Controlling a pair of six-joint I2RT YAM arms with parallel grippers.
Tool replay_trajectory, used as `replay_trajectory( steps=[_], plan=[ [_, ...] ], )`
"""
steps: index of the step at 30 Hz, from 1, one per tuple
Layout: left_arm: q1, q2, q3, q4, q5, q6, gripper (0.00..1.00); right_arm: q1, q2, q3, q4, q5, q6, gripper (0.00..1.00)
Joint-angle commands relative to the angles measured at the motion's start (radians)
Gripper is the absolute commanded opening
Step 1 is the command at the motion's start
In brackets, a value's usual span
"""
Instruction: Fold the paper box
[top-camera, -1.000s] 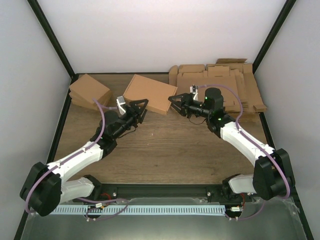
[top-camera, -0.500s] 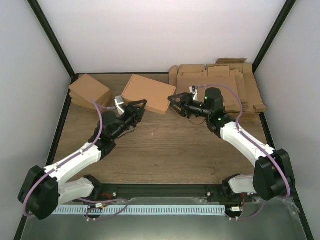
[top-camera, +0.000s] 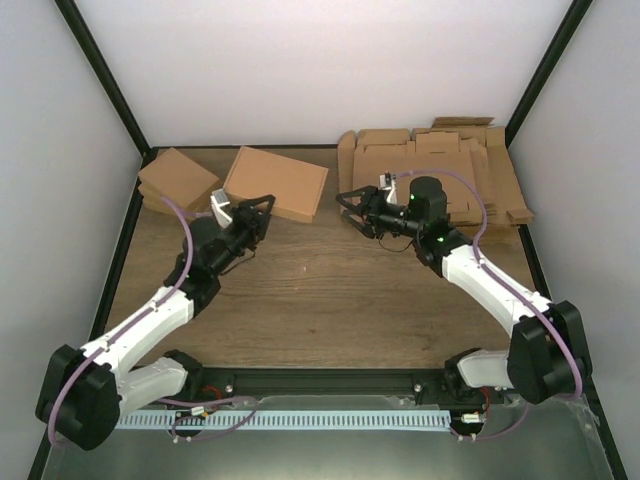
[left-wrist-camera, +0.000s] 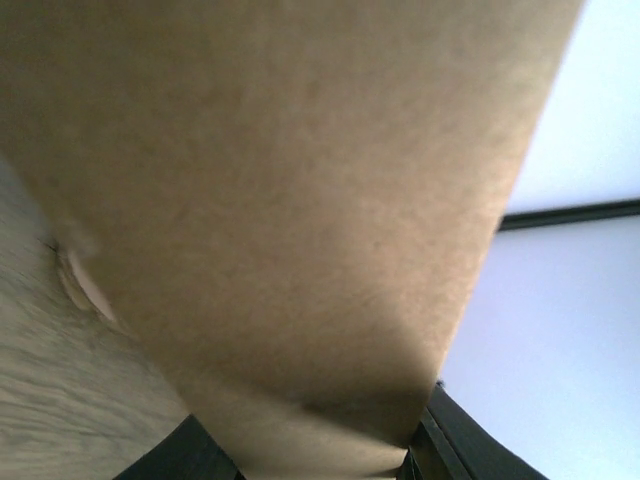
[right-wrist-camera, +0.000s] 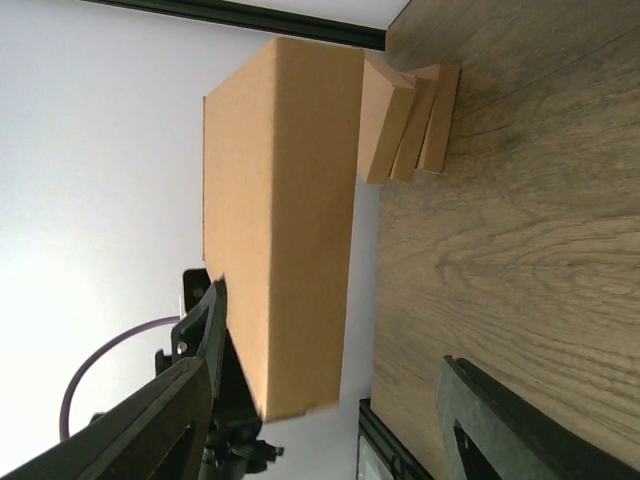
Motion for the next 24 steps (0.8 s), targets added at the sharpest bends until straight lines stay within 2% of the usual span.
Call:
replay_trajectory(
  steps=[1, 7, 12, 16, 20, 24],
  plan=[
    [0.120, -0.032, 0.033, -0.077, 0.074, 0.081, 0.31, 0.008, -0.039, 0.017, -0.067, 0.032, -0.108, 0.66],
    [0.408, -0.015, 0.079, -0.162, 0.312, 0.197, 0.29, -0.002, -0.048, -0.003, -0.099, 0.012, -0.238, 0.69],
    [0.634, 0.076, 0.215, -0.261, 0.503, 0.344, 0.28, -0.012, -0.050, -0.003, -0.129, -0.042, -0.326, 0.70],
    [0.799, 0.187, 0.358, -0.442, 0.600, 0.489, 0.27, -0.016, -0.048, 0.020, -0.181, -0.088, -0.419, 0.72],
    [0.900, 0.277, 0.417, -0.532, 0.666, 0.560, 0.26, -0.020, -0.049, 0.038, -0.250, -0.119, -0.499, 0.72],
    [0.921, 0.387, 0.503, -0.678, 0.707, 0.707, 0.26, -0.029, -0.052, 0.048, -0.290, -0.173, -0.550, 0.72]
  ],
)
